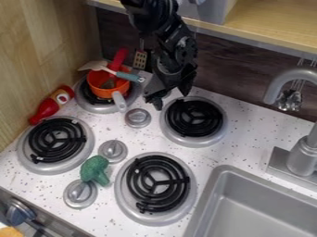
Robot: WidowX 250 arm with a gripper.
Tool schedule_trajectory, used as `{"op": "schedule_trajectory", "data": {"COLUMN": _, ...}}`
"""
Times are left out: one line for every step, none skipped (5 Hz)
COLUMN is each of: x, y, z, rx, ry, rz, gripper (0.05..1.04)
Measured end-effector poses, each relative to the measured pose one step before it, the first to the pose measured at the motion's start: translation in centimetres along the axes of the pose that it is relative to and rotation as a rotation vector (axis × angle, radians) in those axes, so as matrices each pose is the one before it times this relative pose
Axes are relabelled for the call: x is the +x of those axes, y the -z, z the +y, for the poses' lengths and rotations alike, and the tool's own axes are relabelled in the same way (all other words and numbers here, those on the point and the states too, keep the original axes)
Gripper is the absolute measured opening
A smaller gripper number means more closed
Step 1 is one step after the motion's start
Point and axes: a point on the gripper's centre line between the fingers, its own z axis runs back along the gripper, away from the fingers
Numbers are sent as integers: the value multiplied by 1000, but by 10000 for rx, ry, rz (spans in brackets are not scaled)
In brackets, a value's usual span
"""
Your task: Moved the utensils to the left lower gas burner
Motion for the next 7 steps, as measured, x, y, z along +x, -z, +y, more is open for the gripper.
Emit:
{"op": "schedule_trajectory", "data": {"x": -652, "y": 979, "z": 926, "rx": 301, "ry": 62, "rz": 144, "gripper": 999}}
{"op": "schedule_trajectory", "data": {"x": -1081, "y": 79, "z": 2626, "rx": 181, "ry": 481, "rz": -239, "gripper": 999}}
{"op": "schedule_trajectory", "data": {"x": 906, "y": -2537, "z": 301, "rx": 419, "ry": -89, "rz": 1, "gripper": 999}}
{"op": "schedule_trajectory", "data": {"x": 73, "y": -934, "z": 1028, "rx": 504, "ry": -325, "rz": 16, "gripper": 999}}
{"op": "schedule_trajectory", "data": {"x": 249, "y": -404, "z": 858, "rx": 559, "ry": 15, "rz": 287, "gripper": 999}}
{"op": "schedule_trajectory", "data": {"x": 2040, "y": 866, "z": 1321, "rx": -175, "ry": 577, "rz": -300, "gripper": 999}}
{"op": "schedule_trajectory", "data": {"x": 1724, "y": 1058, "z": 786, "rx": -464, "ry": 310, "rz": -444, "gripper": 999}}
